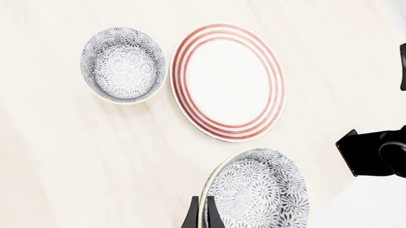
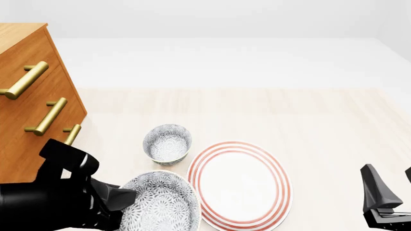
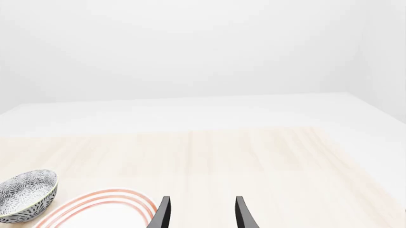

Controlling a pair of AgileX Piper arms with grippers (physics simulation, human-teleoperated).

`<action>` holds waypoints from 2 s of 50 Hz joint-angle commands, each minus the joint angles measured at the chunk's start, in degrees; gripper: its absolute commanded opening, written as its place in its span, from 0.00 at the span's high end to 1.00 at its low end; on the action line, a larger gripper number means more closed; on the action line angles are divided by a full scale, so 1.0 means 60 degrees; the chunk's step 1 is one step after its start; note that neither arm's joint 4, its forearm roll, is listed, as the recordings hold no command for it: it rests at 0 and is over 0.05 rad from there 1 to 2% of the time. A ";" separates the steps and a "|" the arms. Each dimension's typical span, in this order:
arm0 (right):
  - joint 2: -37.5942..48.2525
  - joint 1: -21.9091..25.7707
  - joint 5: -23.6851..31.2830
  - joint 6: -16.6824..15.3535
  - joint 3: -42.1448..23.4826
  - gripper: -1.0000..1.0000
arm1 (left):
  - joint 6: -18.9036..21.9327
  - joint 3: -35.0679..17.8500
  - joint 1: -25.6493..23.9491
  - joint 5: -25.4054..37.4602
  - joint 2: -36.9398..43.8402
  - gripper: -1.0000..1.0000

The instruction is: Stack the bowl in the middle on the bowl at the back.

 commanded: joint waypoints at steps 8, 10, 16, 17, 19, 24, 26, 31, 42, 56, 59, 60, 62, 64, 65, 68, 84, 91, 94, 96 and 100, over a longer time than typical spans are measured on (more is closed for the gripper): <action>-0.0142 0.0016 0.0114 -0.0081 -0.0015 0.00 | -0.0708 0.0198 -0.1242 0.0671 -0.0676 1.00; -0.0145 0.0016 0.0117 -0.0086 -0.0016 0.00 | -0.0760 0.0234 -0.1284 0.0662 -0.0689 1.00; -0.0185 0.0030 0.0148 -0.0122 -0.0021 0.00 | -0.0988 0.0603 -0.1678 0.0392 -0.0612 1.00; -0.0188 0.0028 0.0150 -0.0127 -0.0021 0.00 | -0.1014 0.0680 -0.1707 0.0362 -0.0632 1.00; -0.0186 0.0026 0.0146 -0.0132 -0.0020 0.00 | -0.0982 0.0834 -0.1731 0.0317 -0.0653 1.00; -0.0180 0.0038 0.0140 -0.0144 -0.0020 0.00 | -0.1066 0.1126 -0.1764 0.0303 -0.0785 1.00; -0.0176 0.0043 0.0136 -0.0150 -0.0019 0.00 | -0.1069 0.1231 -0.1756 0.0322 -0.0849 1.00; -0.0169 0.0034 0.0128 -0.0147 -0.0016 0.00 | -0.1174 0.1456 -0.1830 0.0337 -0.0957 1.00; -0.0179 0.0033 0.0137 -0.0142 -0.0007 0.00 | -0.1155 0.1694 -0.1777 0.0662 -0.1209 1.00; -0.0171 0.0030 0.0139 -0.0128 -0.0011 0.00 | -0.0934 0.2088 -0.1587 0.0536 -0.1160 1.00; -0.0170 0.0033 0.0139 -0.0128 -0.0011 0.00 | -0.0996 0.2175 -0.1644 0.0487 -0.1156 0.00; -0.0170 0.0033 0.0140 -0.0130 -0.0011 0.00 | -0.0974 0.2192 -0.1615 0.0493 -0.1170 0.00; -0.0175 0.0030 0.0144 -0.0128 -0.0012 0.00 | -0.0944 0.2194 -0.1599 0.0506 -0.1172 0.00; -0.0181 0.0029 0.0149 -0.0128 -0.0012 0.00 | -0.0909 0.2179 -0.1562 0.0549 -0.1197 0.00; -0.0181 0.0030 0.0150 -0.0128 -0.0011 0.00 | -0.0904 0.2174 -0.1559 0.0547 -0.1190 0.00; -0.0183 0.0028 0.0149 -0.0128 -0.0011 0.00 | -0.0893 0.2179 -0.1525 0.0536 -0.1175 0.00; -0.0129 0.0040 0.0090 -0.0150 -0.0004 0.00 | -0.0779 0.1882 -0.1345 0.1033 -0.1531 0.00; -0.0124 0.0045 0.0085 -0.0158 -0.0004 0.00 | -0.0762 0.1076 -0.1294 0.1664 -0.1890 0.00; -0.0126 0.0035 0.0085 -0.0149 -0.0004 0.00 | -0.0644 0.0836 -0.1039 0.2039 -0.2262 0.00; -0.0124 0.0042 0.0085 -0.0157 -0.0004 0.00 | -0.0597 0.0725 -0.0883 0.2230 -0.2473 0.00; 0.0107 0.0000 -0.0092 -0.0033 -0.0021 0.00 | -0.0671 0.0353 -0.0503 0.2692 -0.3034 0.00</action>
